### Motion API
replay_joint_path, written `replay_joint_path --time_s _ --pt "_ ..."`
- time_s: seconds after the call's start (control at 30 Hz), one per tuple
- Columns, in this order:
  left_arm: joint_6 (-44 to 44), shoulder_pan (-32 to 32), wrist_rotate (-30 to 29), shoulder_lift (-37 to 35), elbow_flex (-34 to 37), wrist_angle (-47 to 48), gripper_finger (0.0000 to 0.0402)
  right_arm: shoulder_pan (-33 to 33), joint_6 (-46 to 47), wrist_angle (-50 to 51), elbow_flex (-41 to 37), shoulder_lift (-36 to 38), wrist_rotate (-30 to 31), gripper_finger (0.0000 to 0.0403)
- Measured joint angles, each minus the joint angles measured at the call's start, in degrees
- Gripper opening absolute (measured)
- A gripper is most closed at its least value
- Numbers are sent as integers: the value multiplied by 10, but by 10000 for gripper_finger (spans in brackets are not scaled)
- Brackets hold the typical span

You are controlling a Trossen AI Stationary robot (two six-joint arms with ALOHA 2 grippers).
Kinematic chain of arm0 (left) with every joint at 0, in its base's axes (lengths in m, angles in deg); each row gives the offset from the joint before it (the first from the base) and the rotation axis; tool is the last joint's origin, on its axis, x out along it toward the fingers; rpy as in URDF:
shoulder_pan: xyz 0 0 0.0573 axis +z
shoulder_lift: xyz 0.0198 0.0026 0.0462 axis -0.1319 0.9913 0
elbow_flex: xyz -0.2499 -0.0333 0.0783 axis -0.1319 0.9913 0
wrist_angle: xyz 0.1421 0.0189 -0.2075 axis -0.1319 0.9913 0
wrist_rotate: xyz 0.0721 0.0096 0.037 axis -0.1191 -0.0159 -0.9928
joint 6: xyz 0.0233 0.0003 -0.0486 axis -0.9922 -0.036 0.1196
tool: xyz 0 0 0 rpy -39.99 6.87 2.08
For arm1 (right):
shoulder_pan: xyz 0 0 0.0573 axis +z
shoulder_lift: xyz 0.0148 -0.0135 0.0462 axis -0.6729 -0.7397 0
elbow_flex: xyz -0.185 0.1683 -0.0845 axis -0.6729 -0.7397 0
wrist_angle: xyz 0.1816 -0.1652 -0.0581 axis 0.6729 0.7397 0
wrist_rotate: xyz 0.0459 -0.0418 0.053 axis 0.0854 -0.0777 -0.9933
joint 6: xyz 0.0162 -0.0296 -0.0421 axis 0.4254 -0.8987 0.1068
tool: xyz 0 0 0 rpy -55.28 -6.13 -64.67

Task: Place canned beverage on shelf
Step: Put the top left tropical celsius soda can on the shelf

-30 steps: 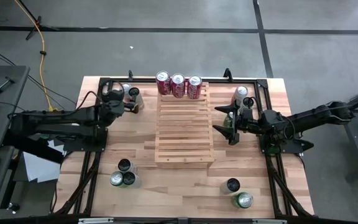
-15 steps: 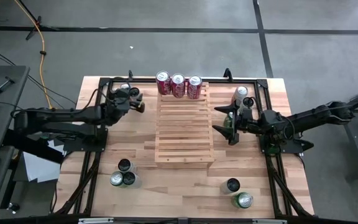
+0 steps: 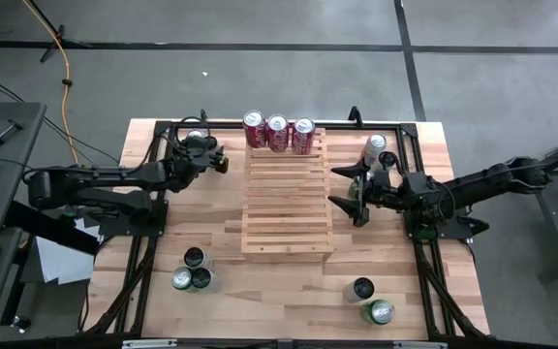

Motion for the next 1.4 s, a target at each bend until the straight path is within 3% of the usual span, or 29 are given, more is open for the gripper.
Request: replay_joint_path --time_s 0.33,0.6,1.0,1.4 --pt "0 9 3 24 0 -17 344 0 0 -2 0 0 0 366" --pt "-29 7 7 16 0 -12 237 0 0 -1 0 0 0 366" --pt "-61 -38 6 -90 -2 3 238 0 0 -1 0 0 0 366" --pt "-84 -169 2 -188 -88 127 238 0 4 -1 0 0 1 366"
